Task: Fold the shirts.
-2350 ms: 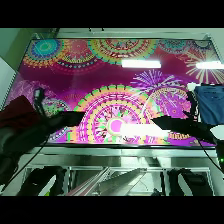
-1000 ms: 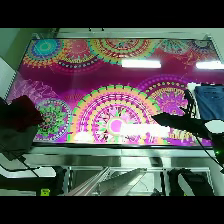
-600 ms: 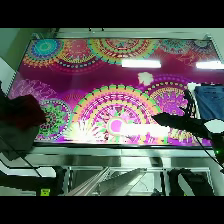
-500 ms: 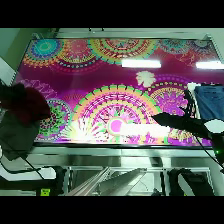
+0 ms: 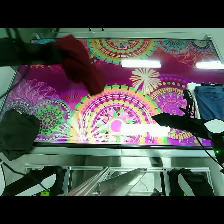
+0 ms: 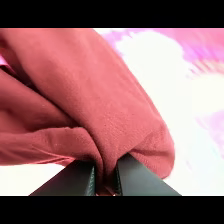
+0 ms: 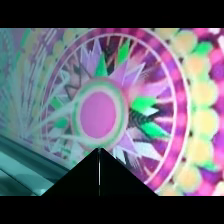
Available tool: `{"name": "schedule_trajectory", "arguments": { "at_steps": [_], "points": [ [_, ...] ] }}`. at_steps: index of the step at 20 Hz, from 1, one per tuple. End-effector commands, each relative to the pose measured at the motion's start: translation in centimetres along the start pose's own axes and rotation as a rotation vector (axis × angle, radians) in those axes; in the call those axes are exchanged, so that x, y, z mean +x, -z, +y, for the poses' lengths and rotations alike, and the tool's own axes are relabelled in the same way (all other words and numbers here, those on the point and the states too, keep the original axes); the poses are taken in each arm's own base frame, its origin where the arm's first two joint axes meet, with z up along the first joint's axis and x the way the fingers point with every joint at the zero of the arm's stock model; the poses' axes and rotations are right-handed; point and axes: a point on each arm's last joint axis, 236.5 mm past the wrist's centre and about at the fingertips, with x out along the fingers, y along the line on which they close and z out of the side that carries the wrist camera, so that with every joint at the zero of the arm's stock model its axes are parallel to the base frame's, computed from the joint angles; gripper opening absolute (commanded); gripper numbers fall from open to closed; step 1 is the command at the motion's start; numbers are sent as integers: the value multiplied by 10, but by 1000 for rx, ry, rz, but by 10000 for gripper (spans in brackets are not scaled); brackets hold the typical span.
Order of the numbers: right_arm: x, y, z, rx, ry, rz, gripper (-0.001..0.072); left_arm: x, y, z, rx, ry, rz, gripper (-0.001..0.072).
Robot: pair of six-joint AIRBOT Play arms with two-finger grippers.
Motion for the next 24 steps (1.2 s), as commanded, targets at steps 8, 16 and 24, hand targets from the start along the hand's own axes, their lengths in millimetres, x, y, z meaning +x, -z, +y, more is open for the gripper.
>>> {"name": "schedule_trajectory", "arguments": {
  "at_steps": [8, 16, 24],
  "points": [
    [0, 5, 2, -7, -10, 22, 26, 115, 152, -38, -61, 73, 339, 19],
    [-34, -46, -51, -8, 140, -43, 289, 74, 132, 69, -211, -58, 422, 703],
    [41, -13, -142, 239, 123, 292, 476, 79, 284, 33, -328, -10, 570, 702]
  ]
}}
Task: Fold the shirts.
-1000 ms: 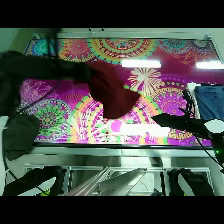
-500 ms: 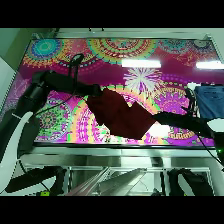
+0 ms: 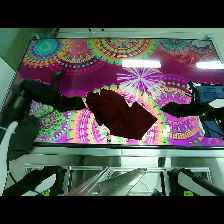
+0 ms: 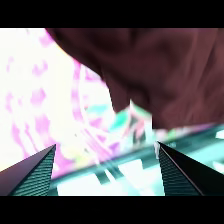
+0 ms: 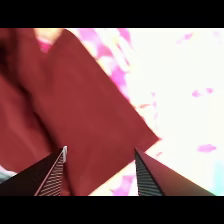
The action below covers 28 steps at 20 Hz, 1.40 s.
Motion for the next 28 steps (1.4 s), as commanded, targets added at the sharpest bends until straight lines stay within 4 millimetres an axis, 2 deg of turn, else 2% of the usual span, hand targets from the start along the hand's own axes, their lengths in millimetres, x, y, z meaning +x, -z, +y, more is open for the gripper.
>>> {"name": "schedule_trajectory", "arguments": {
  "at_steps": [1, 3, 7, 9, 13, 14, 15, 16, 18, 19, 20, 22, 23, 25, 26, 28],
  "points": [
    [41, 21, -25, 80, -18, 154, 476, 54, 50, -23, -55, 94, 24, 702],
    [55, 30, -26, 64, -25, 197, 476, 83, 69, -49, -55, 151, 36, 702],
    [73, 38, -25, -6, -25, 234, 476, 135, 98, -80, 31, 138, 122, 702],
    [77, 41, -25, -25, -28, 244, 476, 153, 93, -96, 65, 137, 122, 702],
    [83, 47, -23, -25, -34, 271, 476, 176, 61, -121, 87, 148, 104, 701],
    [85, 50, -20, -32, -36, 281, 474, 181, 54, -125, 87, 149, 103, 602],
    [88, 52, -16, -42, -39, 291, 378, 184, 50, -127, 89, 150, 105, 403],
    [90, 53, -12, -58, -48, 295, 244, 185, 46, -128, 88, 151, 112, 339],
    [95, 53, 3, -102, -91, 289, 222, 187, 44, -125, 84, 147, 130, 338],
    [96, 53, 10, -111, -116, 286, 175, 188, 43, -119, 73, 138, 130, 337],
    [96, 54, 17, -121, -146, 286, 22, 189, 46, -113, 62, 131, 140, 335],
    [93, 52, 32, -131, -208, 274, 18, 187, 49, -101, 34, 120, 166, 36],
    [90, 49, 40, -134, -236, 263, 17, 183, 46, -100, 30, 125, 171, 19],
    [76, 40, 63, -166, -299, 240, 17, 160, 29, -116, 92, 163, 115, 18],
    [66, 33, 77, -194, -329, 221, 17, 142, 17, -130, 127, 191, 62, 18],
    [35, 12, 114, -270, -385, 133, 16, 91, -12, -166, 211, 262, -67, 18]
  ]
}}
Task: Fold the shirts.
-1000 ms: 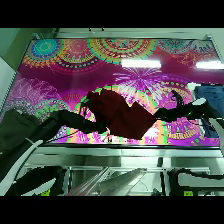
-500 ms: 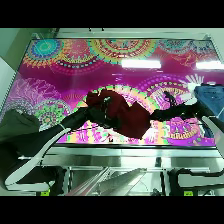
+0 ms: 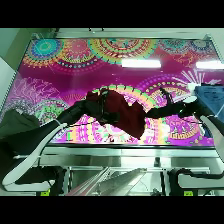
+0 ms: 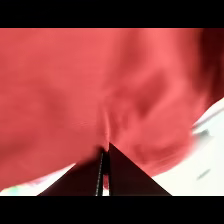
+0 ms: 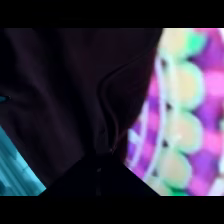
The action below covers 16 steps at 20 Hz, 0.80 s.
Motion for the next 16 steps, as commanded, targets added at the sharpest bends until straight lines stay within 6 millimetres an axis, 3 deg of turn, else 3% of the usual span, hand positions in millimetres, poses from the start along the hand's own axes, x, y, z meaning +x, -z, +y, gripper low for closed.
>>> {"name": "schedule_trajectory", "arguments": {
  "at_steps": [1, 4, 6, 9, 11, 13, 14, 16],
  "points": [
    [-41, -35, 79, -160, -117, -133, 16, -74, -44, -63, 149, 93, -190, 18],
    [-114, -64, 185, -430, -149, -358, 15, -190, -82, -137, 306, 189, -459, 18],
    [-174, -61, 270, -665, -124, -522, 15, -282, -86, -187, 404, 262, -648, 18],
    [-283, -33, 393, -1063, 97, -893, 15, -420, -51, -257, 604, 362, -924, 18],
    [-342, -7, 441, -1216, 295, -1094, 15, -493, -18, -284, 680, 420, -1066, 17],
    [-367, 9, 465, -1284, 370, -1176, 15, -526, 4, -295, 725, 444, -1123, 17],
    [-370, 9, 468, -1291, 369, -1182, 15, -526, 7, -296, 740, 436, -1108, 18],
    [-362, -11, 454, -1252, 357, -1138, 15, -503, -10, -282, 729, 339, -1047, 18]
  ]
}}
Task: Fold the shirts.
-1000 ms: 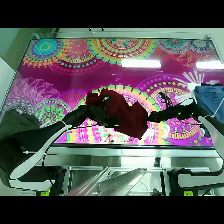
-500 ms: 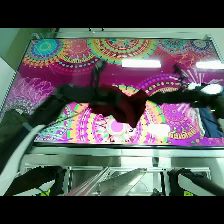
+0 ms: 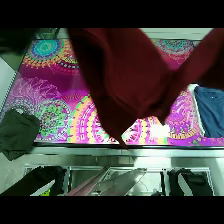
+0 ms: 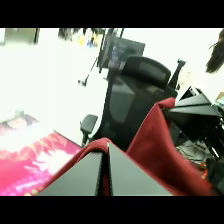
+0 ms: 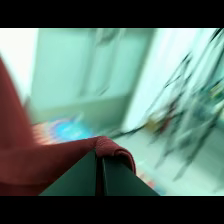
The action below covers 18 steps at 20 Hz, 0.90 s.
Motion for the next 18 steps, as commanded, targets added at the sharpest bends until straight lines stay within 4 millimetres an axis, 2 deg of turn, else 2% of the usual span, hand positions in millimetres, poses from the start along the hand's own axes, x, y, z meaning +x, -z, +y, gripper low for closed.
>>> {"name": "schedule_trajectory", "arguments": {
  "at_steps": [1, 2, 4, 5, 6, 8, 10, 11, 13, 15, 16, 17, 18],
  "points": [
    [8, 0, -19, -1, 37, 16, 16, 1, 10, 22, 44, -93, 83, 18],
    [25, 26, -28, 64, 6, 75, 16, 12, 28, 51, 32, -162, 148, 17],
    [62, 92, -45, 225, -84, 205, 16, 27, 82, 122, -47, -303, 321, 18],
    [83, 131, -49, 300, -135, 279, 16, 28, 118, 163, -109, -371, 418, 18],
    [101, 167, -51, 363, -177, 339, 16, 26, 146, 196, -160, -427, 490, 17],
    [142, 248, -44, 496, -266, 459, 17, 15, 209, 261, -301, -507, 625, 18],
    [178, 324, -25, 607, -327, 557, 17, 9, 261, 304, -431, -476, 694, 18],
    [195, 364, -11, 658, -348, 607, 17, 4, 284, 323, -485, -467, 714, 17],
    [217, 428, 25, 740, -395, 691, 17, -11, 335, 364, -574, -508, 765, 18],
    [235, 460, 53, 815, -418, 713, 19, -25, 372, 391, -603, -518, 823, 18],
    [243, 468, 56, 832, -399, 704, 76, -31, 384, 402, -620, -530, 835, 22],
    [248, 469, 51, 833, -370, 690, 239, -38, 392, 412, -641, -548, 842, 317],
    [249, 466, 41, 835, -338, 675, 357, -46, 397, 420, -663, -570, 844, 680]
  ]
}}
